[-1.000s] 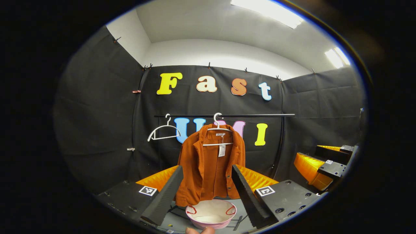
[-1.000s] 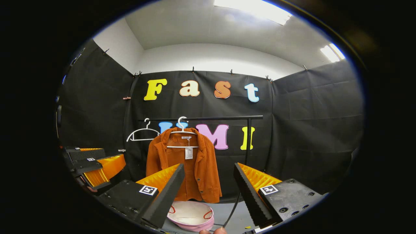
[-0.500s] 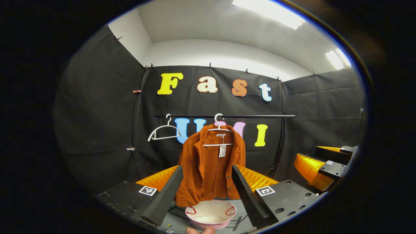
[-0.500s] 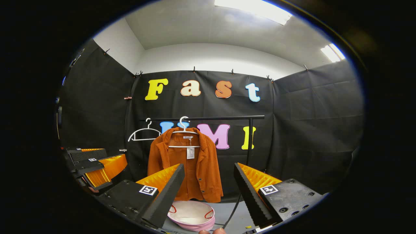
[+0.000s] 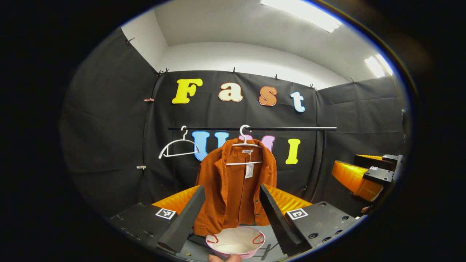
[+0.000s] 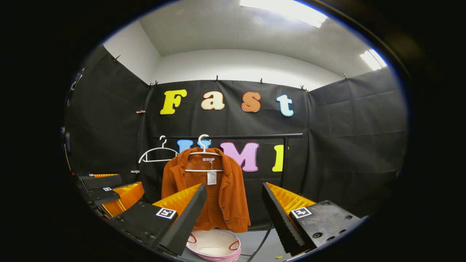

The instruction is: Grasp the clothes on the hanger with both hands and then place them into the laundry hamper below.

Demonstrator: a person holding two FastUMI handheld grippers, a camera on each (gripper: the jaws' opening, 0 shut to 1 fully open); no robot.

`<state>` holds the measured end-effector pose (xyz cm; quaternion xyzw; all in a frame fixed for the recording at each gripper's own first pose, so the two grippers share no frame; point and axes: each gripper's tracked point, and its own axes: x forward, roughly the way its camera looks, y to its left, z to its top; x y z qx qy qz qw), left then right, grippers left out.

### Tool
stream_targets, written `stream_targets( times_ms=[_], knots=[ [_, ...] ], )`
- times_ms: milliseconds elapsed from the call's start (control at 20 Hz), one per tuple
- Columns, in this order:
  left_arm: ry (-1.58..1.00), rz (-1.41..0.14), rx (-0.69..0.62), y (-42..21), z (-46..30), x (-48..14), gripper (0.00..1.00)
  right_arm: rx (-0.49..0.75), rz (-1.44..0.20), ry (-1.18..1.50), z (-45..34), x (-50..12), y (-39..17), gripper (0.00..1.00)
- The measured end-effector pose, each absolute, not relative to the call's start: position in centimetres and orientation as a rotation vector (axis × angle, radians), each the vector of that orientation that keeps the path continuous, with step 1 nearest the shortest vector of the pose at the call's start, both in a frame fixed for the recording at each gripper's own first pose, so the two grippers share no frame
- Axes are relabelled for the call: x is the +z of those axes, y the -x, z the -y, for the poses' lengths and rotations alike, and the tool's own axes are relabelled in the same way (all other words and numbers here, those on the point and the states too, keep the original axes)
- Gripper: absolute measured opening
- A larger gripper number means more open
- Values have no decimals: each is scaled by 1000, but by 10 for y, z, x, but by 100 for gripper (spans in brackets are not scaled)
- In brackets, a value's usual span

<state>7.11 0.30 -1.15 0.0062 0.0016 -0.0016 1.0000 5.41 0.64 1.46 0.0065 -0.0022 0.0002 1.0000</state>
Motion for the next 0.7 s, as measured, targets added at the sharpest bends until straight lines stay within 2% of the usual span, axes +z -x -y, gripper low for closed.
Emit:
stream_targets(
  times_ms=[250, 700],
  knots=[
    [-37, 6, 9, -135, -9, -24, 95, 26, -22, -47, -18, -12, -114, 98],
    [-55, -43, 105, -295, -44, -78, 95, 77, -88, -53, -30, -92, -283, 98]
  ],
)
